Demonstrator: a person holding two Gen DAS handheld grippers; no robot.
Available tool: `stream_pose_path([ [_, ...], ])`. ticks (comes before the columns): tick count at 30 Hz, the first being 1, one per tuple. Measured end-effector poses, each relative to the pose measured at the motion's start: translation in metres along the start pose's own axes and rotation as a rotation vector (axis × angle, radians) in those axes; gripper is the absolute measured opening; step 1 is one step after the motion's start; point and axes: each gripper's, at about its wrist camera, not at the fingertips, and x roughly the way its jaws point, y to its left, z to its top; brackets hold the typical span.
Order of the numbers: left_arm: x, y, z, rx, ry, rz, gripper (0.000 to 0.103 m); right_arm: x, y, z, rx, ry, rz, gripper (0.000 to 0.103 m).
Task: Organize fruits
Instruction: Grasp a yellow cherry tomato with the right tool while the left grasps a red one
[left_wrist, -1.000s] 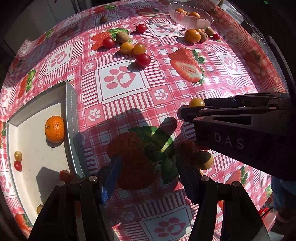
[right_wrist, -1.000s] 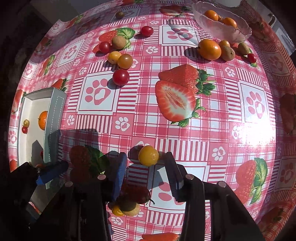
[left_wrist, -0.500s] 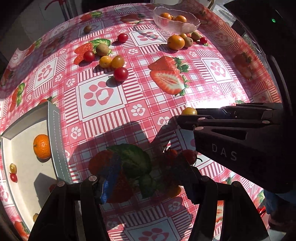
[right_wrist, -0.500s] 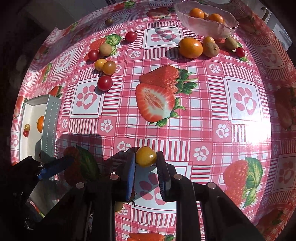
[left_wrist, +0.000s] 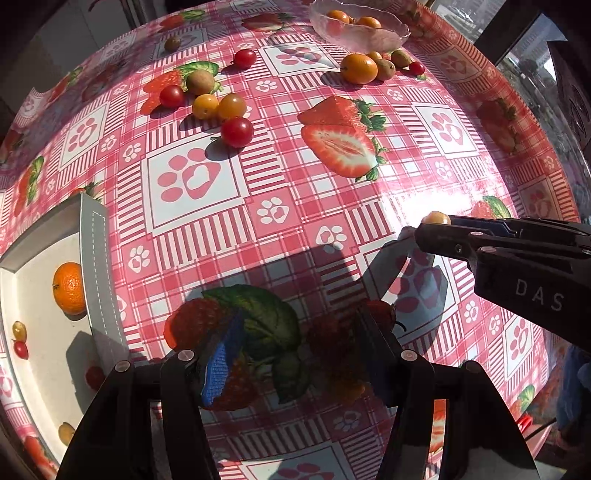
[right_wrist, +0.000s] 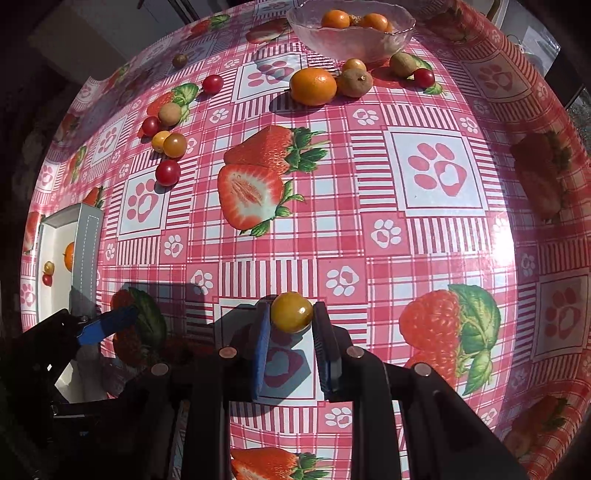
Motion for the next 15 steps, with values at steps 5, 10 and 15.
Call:
stream_pose_path([
  [5, 0.004, -0.004, -0.018, 0.053, 0.014, 0.038, 0.062, -0.01, -0.005, -0.009, 0.015, -0.009, 0.02, 0.025],
  [10, 0.007, -0.011, -0.016, 0.053, 0.001, 0.045, 0.062, -0.017, -0.009, -0.02, 0.031, -0.008, 0.032, 0.025],
  [15, 0.008, -0.014, -0.008, 0.083, -0.007, 0.04, 0.022, -0.023, -0.01, -0.032, 0.048, -0.003, 0.043, 0.025],
])
